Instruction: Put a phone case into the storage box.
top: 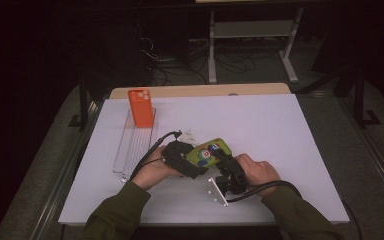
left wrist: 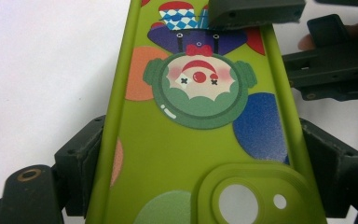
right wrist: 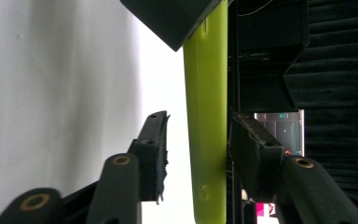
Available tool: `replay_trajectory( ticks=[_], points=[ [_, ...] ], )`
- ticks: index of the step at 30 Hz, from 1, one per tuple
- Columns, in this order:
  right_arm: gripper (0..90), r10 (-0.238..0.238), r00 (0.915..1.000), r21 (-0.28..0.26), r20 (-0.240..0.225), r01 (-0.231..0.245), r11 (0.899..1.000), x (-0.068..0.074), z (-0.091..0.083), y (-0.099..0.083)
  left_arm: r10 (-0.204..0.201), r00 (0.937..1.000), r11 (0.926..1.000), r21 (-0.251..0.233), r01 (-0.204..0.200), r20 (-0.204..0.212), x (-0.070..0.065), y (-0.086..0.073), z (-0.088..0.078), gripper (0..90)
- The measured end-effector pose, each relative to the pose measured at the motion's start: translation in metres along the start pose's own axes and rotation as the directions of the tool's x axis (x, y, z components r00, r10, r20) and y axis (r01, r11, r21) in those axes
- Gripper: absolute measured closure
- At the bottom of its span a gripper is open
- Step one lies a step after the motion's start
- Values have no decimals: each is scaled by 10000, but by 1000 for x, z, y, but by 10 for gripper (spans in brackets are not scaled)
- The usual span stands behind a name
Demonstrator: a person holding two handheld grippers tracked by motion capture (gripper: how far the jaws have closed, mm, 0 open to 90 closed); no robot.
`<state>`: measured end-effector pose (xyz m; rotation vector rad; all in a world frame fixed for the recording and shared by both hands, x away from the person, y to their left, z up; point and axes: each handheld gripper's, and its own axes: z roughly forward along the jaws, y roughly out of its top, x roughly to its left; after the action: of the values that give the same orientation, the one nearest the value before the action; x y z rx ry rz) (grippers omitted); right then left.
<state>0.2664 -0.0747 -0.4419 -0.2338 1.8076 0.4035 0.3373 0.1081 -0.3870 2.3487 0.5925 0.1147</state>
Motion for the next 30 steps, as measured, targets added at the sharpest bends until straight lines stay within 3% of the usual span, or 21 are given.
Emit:
replay_trajectory(
  ticks=[1, 4, 5, 6, 7, 8, 9, 13, 20, 26, 29, 30],
  points=[
    [588, -25, 10000, 7, 6, 25, 10000, 0, 0, 0, -223, 9998, 9996, -173, 223, 12, -2, 0, 1, 155],
    [643, -48, 10000, 26, 1, 48, 10000, 0, 0, 1, -58, 10000, 10000, -26, 58, 17, -1, 0, 1, 155],
    [656, -60, 10000, 21, -3, 60, 10000, 0, 0, 1, -214, 9998, 9996, -168, 214, 9, -2, 0, 2, 155],
    [667, -50, 10000, 22, -12, 50, 10000, 0, -1, 1, 20, 10000, 10000, 41, -20, -2, 0, 0, 0, 155],
    [680, -61, 10000, 32, -14, 61, 10000, 0, -1, 1, -140, 9999, 9999, -99, 140, -1, -1, 0, 1, 155],
    [697, -82, 10000, 31, 7, 82, 10000, 0, -1, 1, -23, 10000, 10000, 16, 23, -5, 0, 0, 0, 155],
    [712, -89, 10000, 31, 15, 89, 10000, 0, -1, 1, -242, 9997, 9996, -152, 242, -9, -2, 0, 2, 155],
    [740, -248, 9997, 53, 32, 247, 9997, 0, -1, 1, -106, 9999, 9999, -15, 106, 39, 0, 0, 1, 154],
    [761, -406, 9991, 283, -77, 408, 9988, 1, -3, 4, -85, 9999, 10000, 0, 85, 112, 1, 0, 0, 153],
    [764, -376, 9993, 234, 57, 375, 9990, 0, -4, 4, -203, 9996, 9984, -517, 213, 188, 0, -2, -2, 139],
    [764, -328, 9993, 205, 169, 324, 9993, -1, -4, 3, -417, 9986, 9964, -727, 440, 324, 1, -2, -4, 70],
    [765, -326, 9993, 216, 172, 323, 9992, -1, -4, 3, -229, 9986, 9975, -652, 260, 472, 3, -2, -6, 49]
  ],
)
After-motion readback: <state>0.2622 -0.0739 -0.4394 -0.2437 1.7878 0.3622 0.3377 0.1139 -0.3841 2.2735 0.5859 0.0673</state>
